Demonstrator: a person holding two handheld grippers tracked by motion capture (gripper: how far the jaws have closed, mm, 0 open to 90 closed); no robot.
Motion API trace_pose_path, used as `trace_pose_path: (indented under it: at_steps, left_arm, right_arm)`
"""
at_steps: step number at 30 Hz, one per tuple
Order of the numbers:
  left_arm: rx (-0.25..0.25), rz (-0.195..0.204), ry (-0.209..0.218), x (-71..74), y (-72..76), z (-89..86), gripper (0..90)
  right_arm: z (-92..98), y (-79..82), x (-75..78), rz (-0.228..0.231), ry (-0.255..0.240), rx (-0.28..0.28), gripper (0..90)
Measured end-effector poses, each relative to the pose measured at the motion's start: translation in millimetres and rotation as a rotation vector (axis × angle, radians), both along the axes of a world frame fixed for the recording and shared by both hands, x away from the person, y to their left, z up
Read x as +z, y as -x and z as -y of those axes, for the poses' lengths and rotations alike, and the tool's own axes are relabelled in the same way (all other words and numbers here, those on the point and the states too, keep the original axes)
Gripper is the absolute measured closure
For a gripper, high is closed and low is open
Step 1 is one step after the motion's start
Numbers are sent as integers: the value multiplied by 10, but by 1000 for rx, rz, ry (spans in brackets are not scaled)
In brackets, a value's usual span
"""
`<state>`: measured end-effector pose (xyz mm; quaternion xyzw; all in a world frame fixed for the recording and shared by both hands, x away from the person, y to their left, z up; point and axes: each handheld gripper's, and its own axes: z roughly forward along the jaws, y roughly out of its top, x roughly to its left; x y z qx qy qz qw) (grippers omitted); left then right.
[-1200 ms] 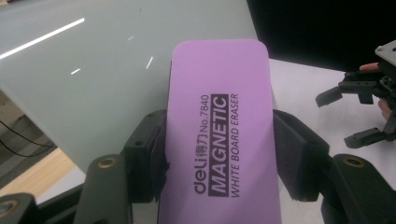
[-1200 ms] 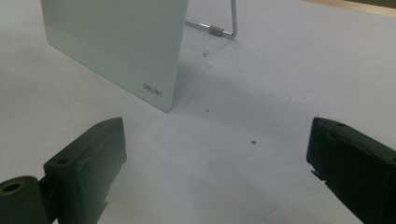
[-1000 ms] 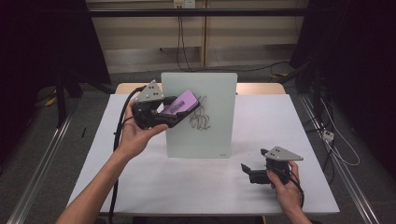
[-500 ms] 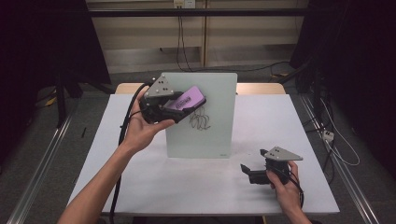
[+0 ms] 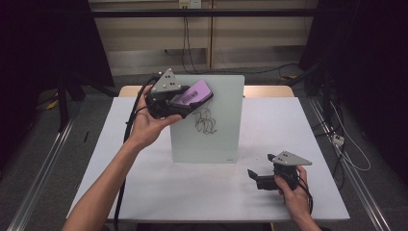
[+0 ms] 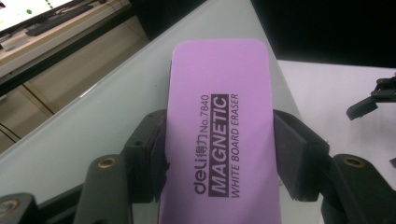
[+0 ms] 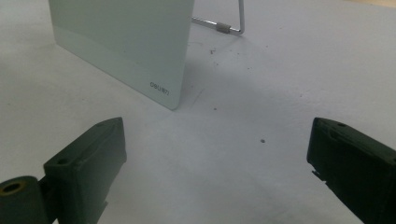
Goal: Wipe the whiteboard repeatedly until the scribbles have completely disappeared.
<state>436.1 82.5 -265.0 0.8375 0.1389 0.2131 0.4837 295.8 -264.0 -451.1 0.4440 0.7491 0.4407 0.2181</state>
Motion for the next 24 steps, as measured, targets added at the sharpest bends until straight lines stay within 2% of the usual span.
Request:
trace_pose_path:
  at_steps: [6,18,24]
  left_arm:
    - [3,30,-50,-54,3,65,408]
    - [2,30,-60,-76,2,95,412]
    - [-12,25,-86,-112,18,135,412]
  right_arm:
    - [7,3,-1,-9,-8,1,46]
    - [-7,5,-2,-12,-1,10,47]
    - [-11,6,-2,-12,1,12,47]
